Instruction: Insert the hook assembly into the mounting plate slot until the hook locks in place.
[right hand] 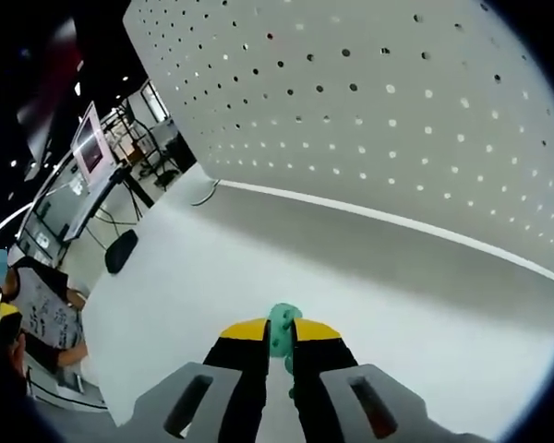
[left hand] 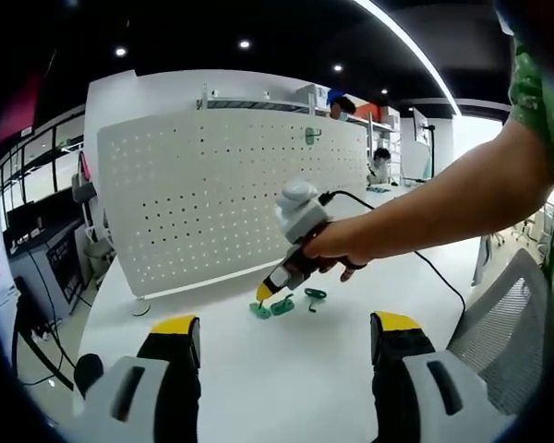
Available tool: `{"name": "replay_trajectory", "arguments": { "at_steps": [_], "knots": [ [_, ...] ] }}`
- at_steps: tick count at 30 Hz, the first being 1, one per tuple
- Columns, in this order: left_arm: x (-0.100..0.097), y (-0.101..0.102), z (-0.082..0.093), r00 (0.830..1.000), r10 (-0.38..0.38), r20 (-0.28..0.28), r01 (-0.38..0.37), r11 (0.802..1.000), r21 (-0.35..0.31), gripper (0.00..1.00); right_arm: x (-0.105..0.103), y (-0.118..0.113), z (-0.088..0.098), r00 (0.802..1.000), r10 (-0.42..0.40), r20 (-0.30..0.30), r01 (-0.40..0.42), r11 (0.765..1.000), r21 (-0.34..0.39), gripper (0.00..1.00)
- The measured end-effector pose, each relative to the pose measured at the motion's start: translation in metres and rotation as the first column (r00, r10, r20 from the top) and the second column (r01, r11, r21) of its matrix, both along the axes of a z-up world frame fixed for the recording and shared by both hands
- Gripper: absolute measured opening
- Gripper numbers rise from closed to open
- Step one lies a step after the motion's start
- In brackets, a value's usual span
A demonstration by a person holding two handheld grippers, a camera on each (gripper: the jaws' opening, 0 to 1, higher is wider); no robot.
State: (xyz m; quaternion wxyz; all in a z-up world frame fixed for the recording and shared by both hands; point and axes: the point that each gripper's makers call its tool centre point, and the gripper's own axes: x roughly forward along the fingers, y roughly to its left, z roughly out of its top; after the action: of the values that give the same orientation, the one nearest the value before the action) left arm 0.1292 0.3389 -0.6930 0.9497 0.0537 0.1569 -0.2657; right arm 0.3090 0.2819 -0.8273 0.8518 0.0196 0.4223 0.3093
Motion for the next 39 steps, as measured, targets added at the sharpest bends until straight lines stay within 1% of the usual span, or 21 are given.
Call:
{"name": "replay_trajectory", "arguments": {
  "at_steps": [4,9,14,21,30,39],
  "knots": [
    [0.000,0.000,0.000,1.000,0.000,0.002,0.000,1.000,0.000,0.77,0.001,0.001,-0.002,1.000,-0.014,-0.008,0.014,1.000,0.004,0.08],
    [0.000,0.001,0.000,1.000,0.003,0.002,-0.003,1.000,-0.001,0.77,0.001,0.002,-0.003,1.000,-0.011,-0.014,0.011,1.000,-0.002,0.08],
    [0.000,0.001,-0.001,1.000,0.004,0.000,-0.004,1.000,-0.005,0.77,0.001,0.001,-0.005,1.000,0.000,-0.012,0.000,1.000,-0.017,0.06],
    [0.000,0.002,-0.001,1.000,0.007,-0.003,-0.007,1.000,-0.010,0.77,0.001,0.003,-0.004,1.000,0.009,-0.009,-0.009,1.000,-0.012,0.03],
    [0.001,0.001,-0.002,1.000,0.004,-0.003,-0.004,1.000,-0.009,0.77,0.000,0.001,-0.004,1.000,0.010,-0.016,-0.010,1.000,-0.008,0.02],
    [0.001,0.000,-0.002,1.000,0.003,-0.004,-0.003,1.000,-0.008,0.77,0.002,0.003,0.006,1.000,0.009,0.015,-0.009,1.000,0.013,0.02]
  ]
}}
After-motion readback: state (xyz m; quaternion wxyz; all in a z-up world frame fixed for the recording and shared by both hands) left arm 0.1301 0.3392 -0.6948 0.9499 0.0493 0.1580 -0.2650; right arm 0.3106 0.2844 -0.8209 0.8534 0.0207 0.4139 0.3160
